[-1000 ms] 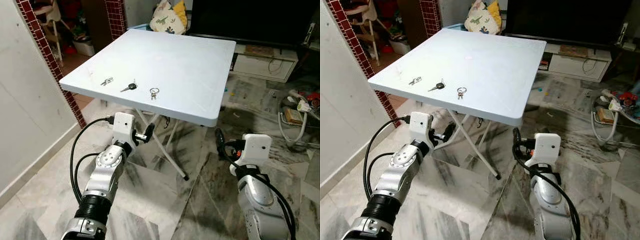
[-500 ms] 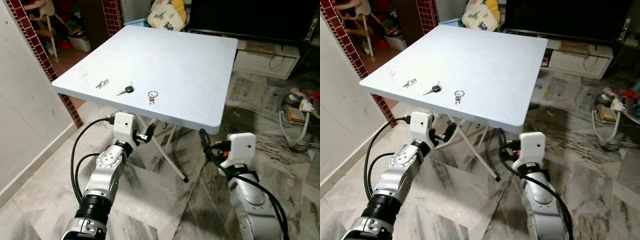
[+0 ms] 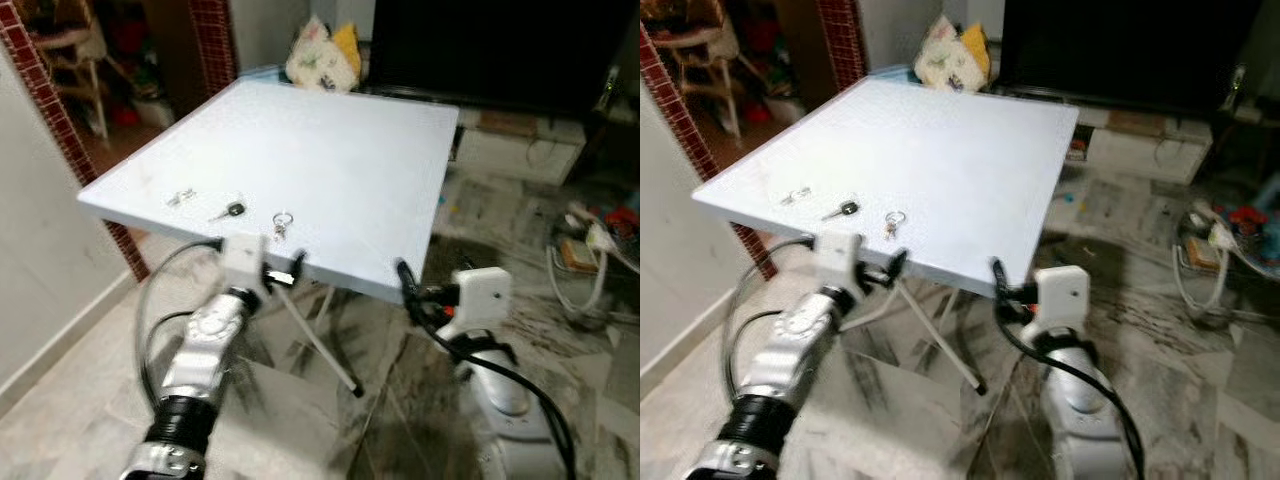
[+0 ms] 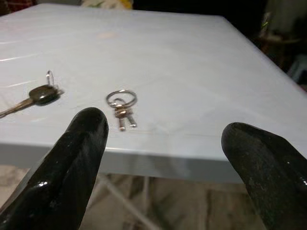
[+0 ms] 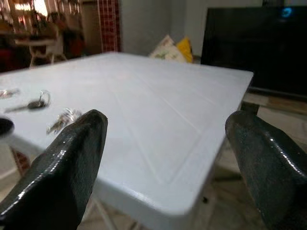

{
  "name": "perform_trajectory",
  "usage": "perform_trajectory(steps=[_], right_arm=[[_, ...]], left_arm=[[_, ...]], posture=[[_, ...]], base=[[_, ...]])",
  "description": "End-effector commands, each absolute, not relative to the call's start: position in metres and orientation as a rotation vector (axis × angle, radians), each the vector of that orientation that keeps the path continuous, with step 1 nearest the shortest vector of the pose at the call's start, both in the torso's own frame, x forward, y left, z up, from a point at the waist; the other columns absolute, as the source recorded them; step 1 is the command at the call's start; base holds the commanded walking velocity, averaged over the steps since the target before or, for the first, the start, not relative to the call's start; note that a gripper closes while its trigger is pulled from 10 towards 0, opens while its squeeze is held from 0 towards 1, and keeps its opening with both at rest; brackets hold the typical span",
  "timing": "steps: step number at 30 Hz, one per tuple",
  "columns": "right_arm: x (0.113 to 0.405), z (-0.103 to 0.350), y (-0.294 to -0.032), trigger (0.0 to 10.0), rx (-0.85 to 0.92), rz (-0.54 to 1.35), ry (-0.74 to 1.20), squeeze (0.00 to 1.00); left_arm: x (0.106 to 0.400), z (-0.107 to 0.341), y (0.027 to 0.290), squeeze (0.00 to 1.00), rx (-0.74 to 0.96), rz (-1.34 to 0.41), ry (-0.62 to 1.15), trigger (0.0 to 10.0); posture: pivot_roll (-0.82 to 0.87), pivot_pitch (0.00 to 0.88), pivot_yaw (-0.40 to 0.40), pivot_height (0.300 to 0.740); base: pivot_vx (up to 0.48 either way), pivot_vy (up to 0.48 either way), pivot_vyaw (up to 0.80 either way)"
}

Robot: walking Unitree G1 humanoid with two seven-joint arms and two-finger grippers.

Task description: Hang keys on a hook

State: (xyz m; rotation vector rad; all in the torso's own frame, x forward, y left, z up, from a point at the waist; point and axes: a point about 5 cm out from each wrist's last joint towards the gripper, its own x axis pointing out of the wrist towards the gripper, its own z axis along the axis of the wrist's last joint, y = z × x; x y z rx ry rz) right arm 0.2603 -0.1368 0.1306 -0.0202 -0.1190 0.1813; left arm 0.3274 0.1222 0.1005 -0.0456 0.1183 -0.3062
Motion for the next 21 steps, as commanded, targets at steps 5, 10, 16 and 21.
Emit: perform_trajectory(steps=[5,10,16,21], right_arm=[[0.257,0.137,-0.140,10.0,-0.017,0.207,-0.135,0.00],[0.255,0.137,-0.137,10.0,-0.019,0.224,-0.132,0.00],[0.256,0.137,-0.137,10.0,-0.027,0.230,-0.127,0.00],[0.257,0.136,-0.138,10.0,-0.047,0.226,-0.121,0.00]], left_arm=[[0.320,0.111,0.120,0.00,-0.024,-0.310,0.058,10.0],[0.313,0.106,0.127,0.00,-0.014,-0.290,0.070,10.0],[0.309,0.103,0.133,0.00,0.022,-0.196,0.081,10.0],[0.310,0.105,0.131,0.00,0.025,-0.195,0.078,10.0]], posture=[[0.00,0.000,0.032,0.740],[0.00,0.000,0.028,0.740],[0.01,0.000,0.023,0.740],[0.00,0.000,0.022,0.740]], base=[[0.305,0.000,0.00],[0.223,0.000,0.00],[0.000,0.000,0.08],[0.000,0.000,0.54]])
